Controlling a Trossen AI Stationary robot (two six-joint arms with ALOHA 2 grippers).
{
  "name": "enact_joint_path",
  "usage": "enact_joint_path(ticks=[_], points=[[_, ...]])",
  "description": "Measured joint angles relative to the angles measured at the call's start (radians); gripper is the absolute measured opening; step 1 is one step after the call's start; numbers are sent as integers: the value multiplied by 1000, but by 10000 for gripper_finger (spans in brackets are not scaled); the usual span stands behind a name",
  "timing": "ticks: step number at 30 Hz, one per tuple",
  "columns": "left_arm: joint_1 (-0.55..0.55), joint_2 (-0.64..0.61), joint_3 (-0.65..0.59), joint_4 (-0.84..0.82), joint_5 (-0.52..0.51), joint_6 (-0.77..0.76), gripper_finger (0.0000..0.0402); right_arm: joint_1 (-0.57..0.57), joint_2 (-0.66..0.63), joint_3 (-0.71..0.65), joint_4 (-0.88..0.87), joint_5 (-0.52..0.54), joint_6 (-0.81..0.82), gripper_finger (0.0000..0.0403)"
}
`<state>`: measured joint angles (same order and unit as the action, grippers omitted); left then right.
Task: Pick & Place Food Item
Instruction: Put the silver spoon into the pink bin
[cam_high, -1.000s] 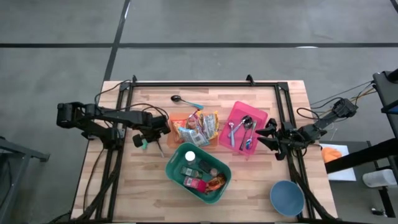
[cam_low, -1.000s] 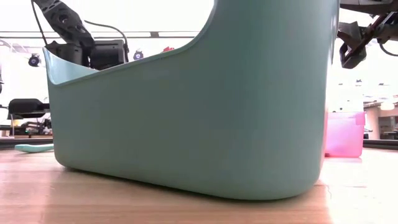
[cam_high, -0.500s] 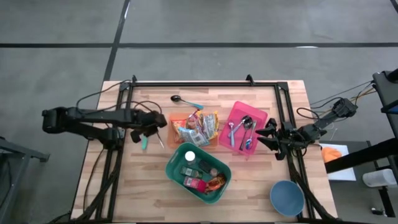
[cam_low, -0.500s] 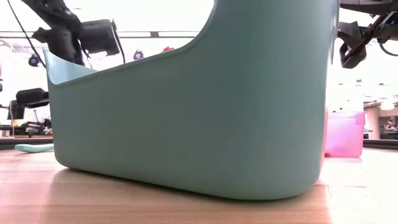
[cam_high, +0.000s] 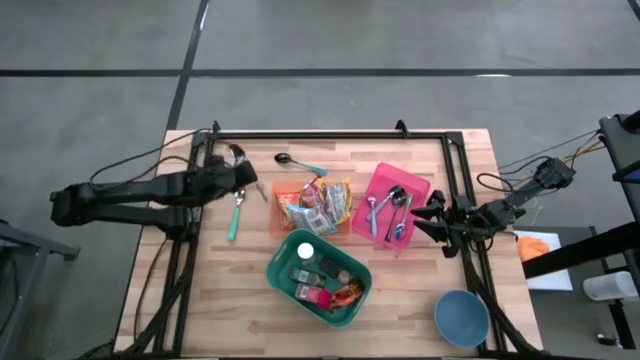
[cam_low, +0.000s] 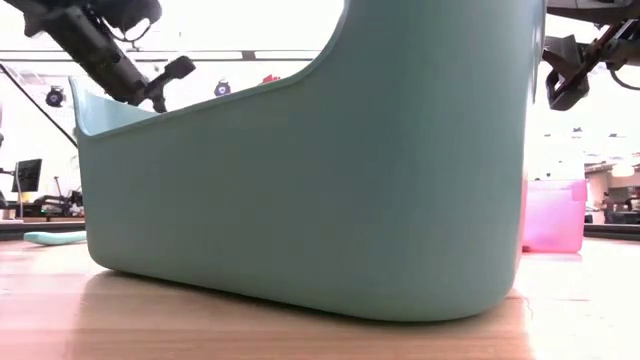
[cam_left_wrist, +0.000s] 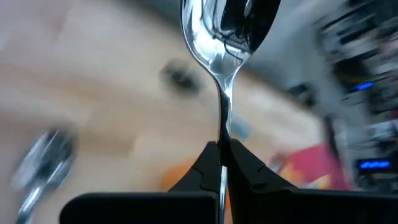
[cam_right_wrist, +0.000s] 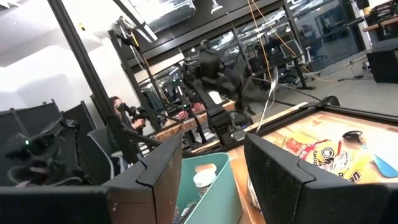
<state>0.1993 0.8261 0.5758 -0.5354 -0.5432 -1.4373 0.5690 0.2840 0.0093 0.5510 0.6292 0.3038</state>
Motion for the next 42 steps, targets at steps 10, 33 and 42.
enact_joint_path(ticks=[10,33,42], points=[[1,101,-70,798,-196,893,0,0,0,0,0,0,0,171],[112,625,91,1406,643,1198,0,0,0,0,0,0,0,171],[63,922,409,1329,692,1187,0,0,0,0,0,0,0,171]])
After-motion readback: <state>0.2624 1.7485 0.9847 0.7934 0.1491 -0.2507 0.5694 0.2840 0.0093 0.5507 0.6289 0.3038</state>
